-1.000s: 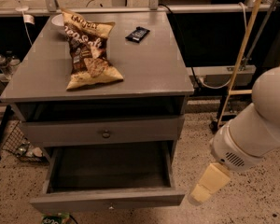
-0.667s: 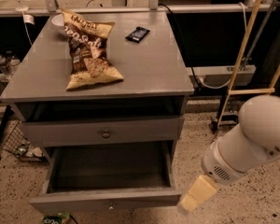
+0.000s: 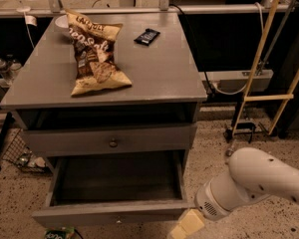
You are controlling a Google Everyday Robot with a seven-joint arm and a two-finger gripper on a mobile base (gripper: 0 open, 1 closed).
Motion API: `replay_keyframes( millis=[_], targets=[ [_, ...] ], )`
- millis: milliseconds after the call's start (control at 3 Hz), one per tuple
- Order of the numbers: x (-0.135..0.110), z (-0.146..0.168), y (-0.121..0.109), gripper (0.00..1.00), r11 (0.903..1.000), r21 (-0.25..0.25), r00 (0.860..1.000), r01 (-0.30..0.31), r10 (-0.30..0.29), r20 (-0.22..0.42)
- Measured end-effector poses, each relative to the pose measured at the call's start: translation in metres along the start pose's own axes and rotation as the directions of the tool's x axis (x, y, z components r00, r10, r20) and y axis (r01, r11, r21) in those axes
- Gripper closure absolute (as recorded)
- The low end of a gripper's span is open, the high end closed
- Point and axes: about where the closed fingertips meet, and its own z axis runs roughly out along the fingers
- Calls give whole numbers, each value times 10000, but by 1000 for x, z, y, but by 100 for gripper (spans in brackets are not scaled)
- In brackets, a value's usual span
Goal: Close middle drawer
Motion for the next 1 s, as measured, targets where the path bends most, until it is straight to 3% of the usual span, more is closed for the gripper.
replay_keyframes(
  millis=[667, 1000],
  targets=[
    [3, 8, -4, 0, 9999, -27, 9998, -145, 146, 94],
    [22, 45, -17, 3, 9952, -121, 9948, -974, 977, 299]
  ],
)
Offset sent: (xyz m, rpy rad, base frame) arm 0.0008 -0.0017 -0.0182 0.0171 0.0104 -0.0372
